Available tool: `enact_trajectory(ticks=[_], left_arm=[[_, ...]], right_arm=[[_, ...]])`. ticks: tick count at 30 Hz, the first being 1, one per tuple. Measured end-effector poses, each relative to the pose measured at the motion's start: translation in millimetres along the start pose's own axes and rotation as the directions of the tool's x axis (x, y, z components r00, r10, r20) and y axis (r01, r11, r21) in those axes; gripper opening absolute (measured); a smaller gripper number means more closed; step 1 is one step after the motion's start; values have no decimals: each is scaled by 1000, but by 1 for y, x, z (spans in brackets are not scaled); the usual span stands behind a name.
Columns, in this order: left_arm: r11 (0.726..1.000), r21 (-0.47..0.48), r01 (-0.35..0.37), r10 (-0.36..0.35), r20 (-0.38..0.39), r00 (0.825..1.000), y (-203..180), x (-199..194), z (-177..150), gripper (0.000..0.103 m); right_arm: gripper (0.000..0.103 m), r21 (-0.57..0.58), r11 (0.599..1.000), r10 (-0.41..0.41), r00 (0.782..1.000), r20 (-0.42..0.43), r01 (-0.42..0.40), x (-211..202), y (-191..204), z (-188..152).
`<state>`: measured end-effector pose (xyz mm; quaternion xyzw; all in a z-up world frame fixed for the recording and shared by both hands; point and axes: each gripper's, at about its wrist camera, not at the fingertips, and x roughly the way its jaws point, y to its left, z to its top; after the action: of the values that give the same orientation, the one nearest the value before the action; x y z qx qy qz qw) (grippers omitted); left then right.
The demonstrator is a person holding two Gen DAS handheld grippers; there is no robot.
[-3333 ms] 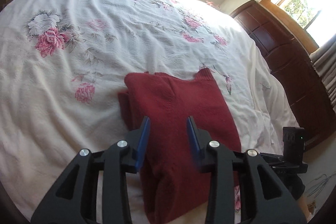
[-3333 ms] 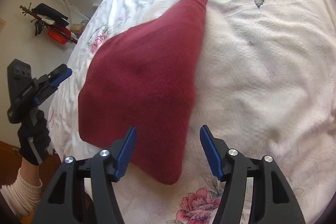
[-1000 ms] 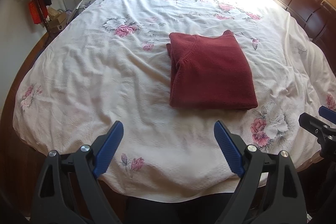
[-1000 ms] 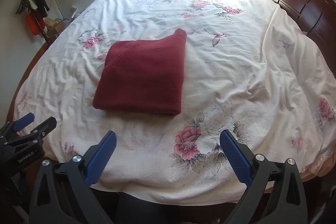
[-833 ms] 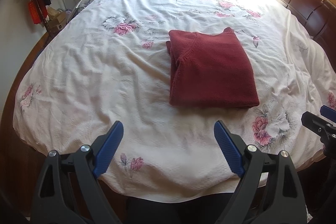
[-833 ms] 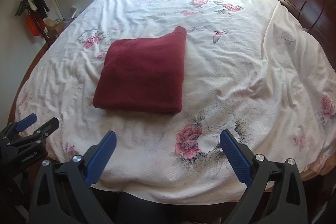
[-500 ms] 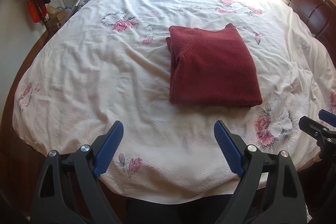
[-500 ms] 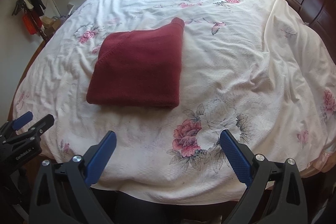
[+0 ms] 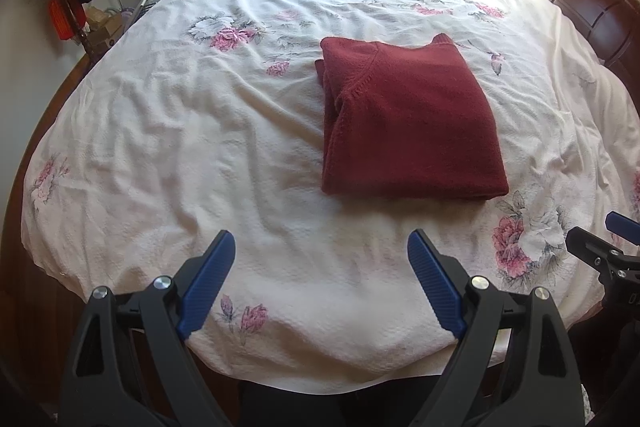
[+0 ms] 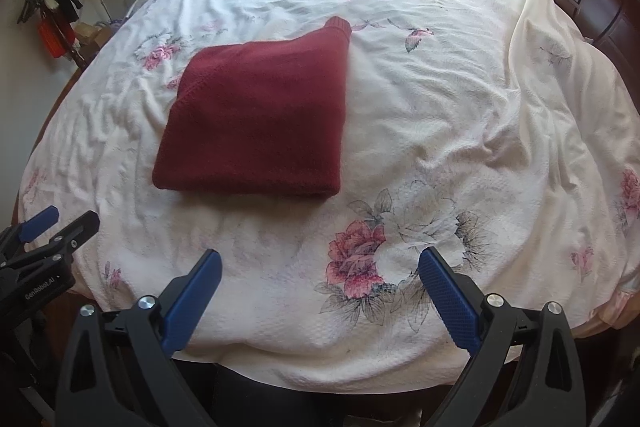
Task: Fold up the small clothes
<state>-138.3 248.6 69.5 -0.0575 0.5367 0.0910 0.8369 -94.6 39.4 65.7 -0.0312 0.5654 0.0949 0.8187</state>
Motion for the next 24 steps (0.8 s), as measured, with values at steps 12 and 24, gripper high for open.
enact_trajectory(ticks=[12,24], left_arm=[[1000,3,0,0,-10,1000,-2,5,-1,87],[1000,4,0,0,-12,1000,0,7,-1,87]], right_arm=[[99,6,1000,-21,1000,2,21,6,-2,2],[99,22,998,-55,998,6,55,10,-6,4]])
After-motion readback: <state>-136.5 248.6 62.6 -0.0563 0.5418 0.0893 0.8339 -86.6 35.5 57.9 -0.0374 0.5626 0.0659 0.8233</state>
